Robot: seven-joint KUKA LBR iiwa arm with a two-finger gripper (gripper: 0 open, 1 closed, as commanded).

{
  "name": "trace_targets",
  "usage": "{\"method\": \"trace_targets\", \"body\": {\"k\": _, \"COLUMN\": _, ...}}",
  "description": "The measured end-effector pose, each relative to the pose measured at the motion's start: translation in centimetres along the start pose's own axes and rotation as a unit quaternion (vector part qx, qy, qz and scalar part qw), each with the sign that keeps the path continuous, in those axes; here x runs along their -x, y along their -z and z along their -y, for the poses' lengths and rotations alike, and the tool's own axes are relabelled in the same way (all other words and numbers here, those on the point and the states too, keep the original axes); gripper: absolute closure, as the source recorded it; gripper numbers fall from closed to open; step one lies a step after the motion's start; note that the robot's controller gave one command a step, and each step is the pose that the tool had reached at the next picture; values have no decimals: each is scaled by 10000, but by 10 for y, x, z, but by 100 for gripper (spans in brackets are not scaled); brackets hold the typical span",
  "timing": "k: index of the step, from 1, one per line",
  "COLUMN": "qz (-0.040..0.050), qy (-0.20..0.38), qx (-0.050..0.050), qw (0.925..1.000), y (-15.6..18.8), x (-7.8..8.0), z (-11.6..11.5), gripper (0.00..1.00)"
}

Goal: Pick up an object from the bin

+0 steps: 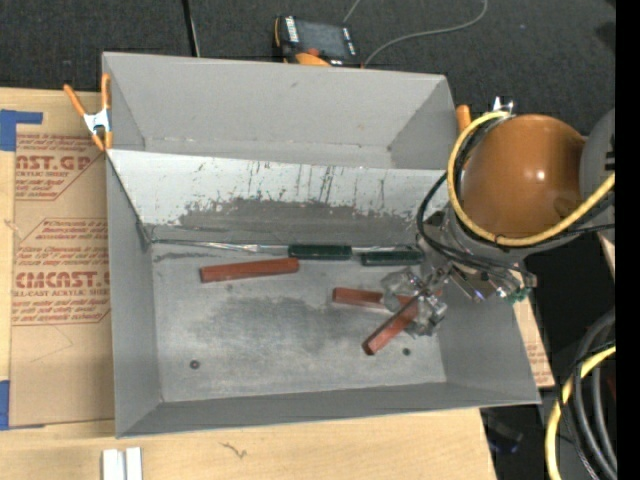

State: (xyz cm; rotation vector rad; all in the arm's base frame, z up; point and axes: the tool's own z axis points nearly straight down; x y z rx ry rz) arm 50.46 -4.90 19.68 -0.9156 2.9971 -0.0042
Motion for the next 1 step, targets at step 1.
{"method": "trace_targets", "body": {"k": 1, "qz": 22, "qy": 372, "qx": -22, "qw": 9993, "y": 198, "x": 48, "z": 68, "gripper": 100}}
